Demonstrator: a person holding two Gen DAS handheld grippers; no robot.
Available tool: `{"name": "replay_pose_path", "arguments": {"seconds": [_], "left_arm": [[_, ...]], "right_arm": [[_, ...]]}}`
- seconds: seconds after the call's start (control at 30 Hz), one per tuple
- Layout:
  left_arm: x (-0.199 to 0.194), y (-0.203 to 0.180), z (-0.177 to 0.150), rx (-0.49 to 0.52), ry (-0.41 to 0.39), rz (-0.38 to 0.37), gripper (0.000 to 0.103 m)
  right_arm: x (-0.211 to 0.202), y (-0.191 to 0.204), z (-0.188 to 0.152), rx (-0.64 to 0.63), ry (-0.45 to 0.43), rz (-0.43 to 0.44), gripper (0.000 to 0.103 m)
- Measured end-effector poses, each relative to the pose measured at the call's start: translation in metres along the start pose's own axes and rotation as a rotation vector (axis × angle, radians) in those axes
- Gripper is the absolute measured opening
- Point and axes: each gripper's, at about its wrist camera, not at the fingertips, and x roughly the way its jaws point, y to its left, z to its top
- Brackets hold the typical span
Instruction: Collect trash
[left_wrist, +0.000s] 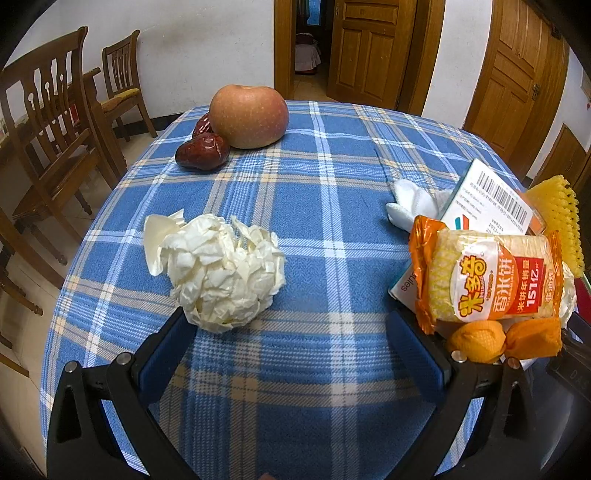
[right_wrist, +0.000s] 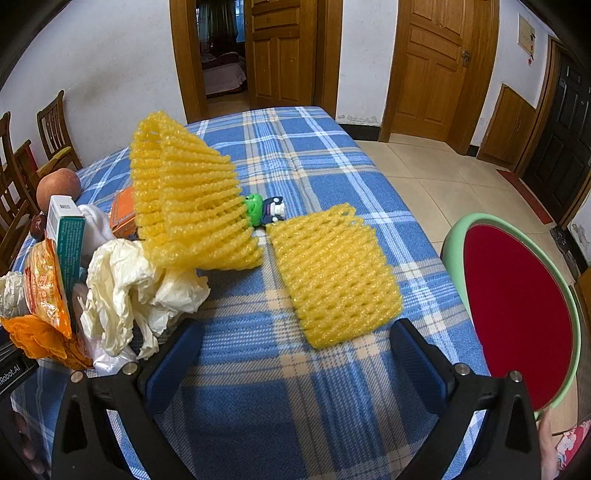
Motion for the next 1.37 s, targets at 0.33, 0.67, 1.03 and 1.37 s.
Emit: {"name": "replay_pose_path", "arguments": {"seconds": [0.33, 0.67, 1.03, 1.37], "left_arm": [[-0.024, 0.004, -0.011, -0.019, -0.031, -0.032, 0.101], [-0.089, -0.003, -0.023, -0.009, -0.171, -0.030, 0.101], [-0.124, -0.025, -0.043, 0.021, -0.228, -0.065, 0.101], [-0.145, -0.033, -0.054, 0.044, -0.262, -0.077, 0.101]], "right_arm": [[0.000, 0.001, 0.000, 0.000, 0.000, 0.000, 0.103], [-0.043, -0.006, -0.017, 0.015, -0.085, 0.011, 0.103], [-0.135, -0.027, -0.067, 0.073, -0.223, 0.085, 0.103], [-0.153, -0.035, -0.075, 0.084, -0.259, 0.067, 0.103]]}}
